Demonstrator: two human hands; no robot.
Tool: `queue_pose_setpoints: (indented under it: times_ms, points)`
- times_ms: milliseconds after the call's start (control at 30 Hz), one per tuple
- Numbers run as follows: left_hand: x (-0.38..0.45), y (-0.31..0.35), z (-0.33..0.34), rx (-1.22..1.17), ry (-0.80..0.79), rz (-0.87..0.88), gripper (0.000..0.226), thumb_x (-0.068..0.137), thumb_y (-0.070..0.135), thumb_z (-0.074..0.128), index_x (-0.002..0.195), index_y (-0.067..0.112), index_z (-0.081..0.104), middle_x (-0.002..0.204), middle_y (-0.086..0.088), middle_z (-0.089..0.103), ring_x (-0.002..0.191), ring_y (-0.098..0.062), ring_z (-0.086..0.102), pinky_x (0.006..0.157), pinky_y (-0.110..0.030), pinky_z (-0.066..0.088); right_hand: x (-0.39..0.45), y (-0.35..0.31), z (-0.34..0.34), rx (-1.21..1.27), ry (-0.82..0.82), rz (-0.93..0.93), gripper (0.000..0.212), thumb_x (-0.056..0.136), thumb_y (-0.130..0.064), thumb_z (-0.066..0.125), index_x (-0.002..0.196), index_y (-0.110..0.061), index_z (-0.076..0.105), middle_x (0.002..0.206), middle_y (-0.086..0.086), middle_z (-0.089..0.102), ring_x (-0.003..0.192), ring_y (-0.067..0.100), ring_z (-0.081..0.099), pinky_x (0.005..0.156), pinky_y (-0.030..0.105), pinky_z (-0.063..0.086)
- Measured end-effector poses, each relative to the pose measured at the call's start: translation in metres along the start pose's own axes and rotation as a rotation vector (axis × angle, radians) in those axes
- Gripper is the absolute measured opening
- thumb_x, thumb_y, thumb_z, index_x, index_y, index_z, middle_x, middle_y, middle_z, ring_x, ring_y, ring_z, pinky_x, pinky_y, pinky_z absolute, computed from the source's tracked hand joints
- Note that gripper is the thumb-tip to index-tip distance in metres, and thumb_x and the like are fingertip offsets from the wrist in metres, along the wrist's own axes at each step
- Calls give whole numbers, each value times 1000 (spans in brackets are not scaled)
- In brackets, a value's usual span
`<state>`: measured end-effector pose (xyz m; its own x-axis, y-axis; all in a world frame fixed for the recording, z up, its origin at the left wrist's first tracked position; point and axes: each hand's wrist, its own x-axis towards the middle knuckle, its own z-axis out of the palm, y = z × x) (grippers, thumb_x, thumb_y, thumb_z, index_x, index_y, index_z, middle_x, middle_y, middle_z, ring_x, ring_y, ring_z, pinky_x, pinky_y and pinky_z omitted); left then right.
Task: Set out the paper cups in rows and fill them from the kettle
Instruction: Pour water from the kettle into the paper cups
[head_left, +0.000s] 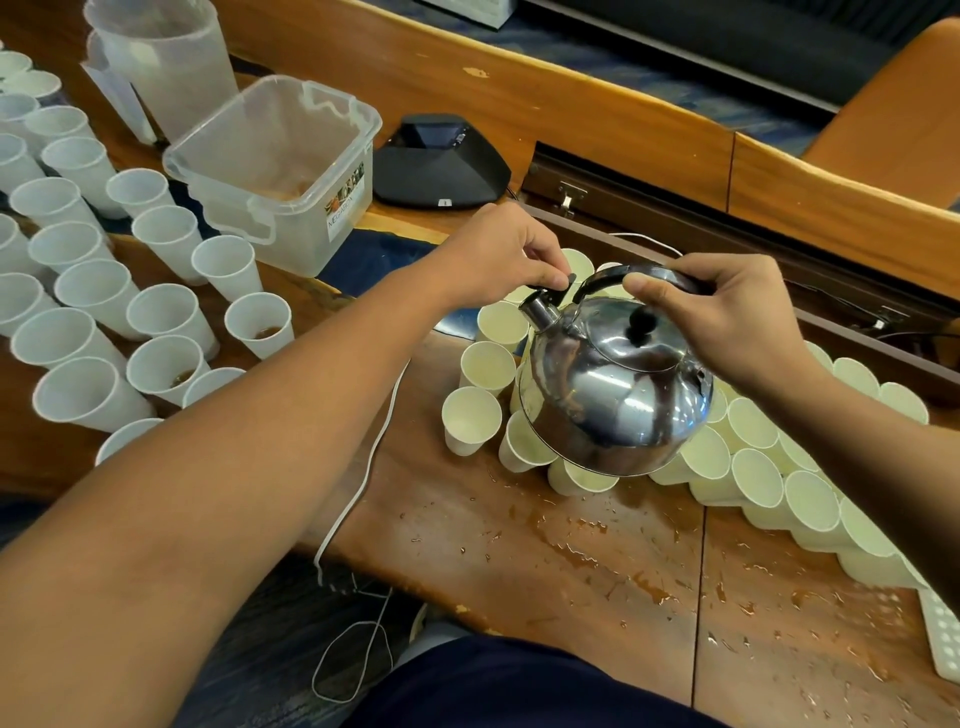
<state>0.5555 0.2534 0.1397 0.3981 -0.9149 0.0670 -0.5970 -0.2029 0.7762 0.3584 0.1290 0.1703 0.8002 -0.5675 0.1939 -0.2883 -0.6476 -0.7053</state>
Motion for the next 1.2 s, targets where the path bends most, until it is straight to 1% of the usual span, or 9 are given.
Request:
queue_pose_setpoints:
  times_ms: [300,433,567,667,800,900,967,1100,1200]
  points:
    - [-9,10,-6,56,30,63,11,87,28,75,96,27,79,91,17,73,92,0,64,87,-25,53,-15,-12,-7,23,20,-5,28,86,-42,72,80,-14,74,67,4,67,61,16,58,55,32,43]
    - [-15,18,-7,34,49,98,9,86,28,76,94,29,79,81,28,67,87,5,64,84,-20,53,-25,-17,-12,48,55,8,25,84,-41,74,82,-16,76,69,8,68,63,22,59,56,34,45]
    - [-23,22,-3,24,46,111,11,86,27,75,96,26,80,82,28,66,91,5,63,80,-10,49,-36,-22,-15,52,59,19,21,83,-40,75,77,-20,73,66,2,66,59,12,56,53,25,42]
    - [-32,22,1,14,48,114,9,86,26,75,95,26,80,82,27,65,88,15,58,75,0,40,-45,-24,-15,45,58,33,21,83,-42,74,77,-21,73,67,1,67,63,14,60,56,31,46]
    - [-47,16,9,-37,51,76,11,85,28,76,95,31,78,86,27,66,91,15,57,89,-16,43,-56,-26,-13,38,40,33,19,82,-41,74,80,-23,74,71,-2,70,68,16,63,60,35,49]
    - [-56,12,12,-80,23,39,17,84,27,77,101,30,78,89,27,67,92,17,57,78,-3,41,-64,-29,-9,50,48,26,6,82,-37,76,83,-34,71,74,-14,70,71,5,64,62,25,50]
    - [-61,11,13,-79,16,21,18,83,25,78,101,30,78,91,23,68,90,20,54,72,3,37,-68,-29,-5,53,61,27,10,81,-35,77,90,-35,71,86,-15,71,79,3,67,69,24,55]
    - [-69,7,12,-84,-4,-13,17,83,28,78,95,41,75,91,24,69,96,12,56,73,1,38,-77,-31,4,68,83,65,18,80,-36,78,95,-33,70,97,-16,71,83,3,69,73,29,59]
    - [-74,4,12,-102,-4,-23,16,82,28,79,95,37,77,92,24,71,97,9,58,77,-4,39,-81,-34,11,69,96,103,20,79,-37,78,95,-28,72,94,-18,69,81,3,69,70,30,58]
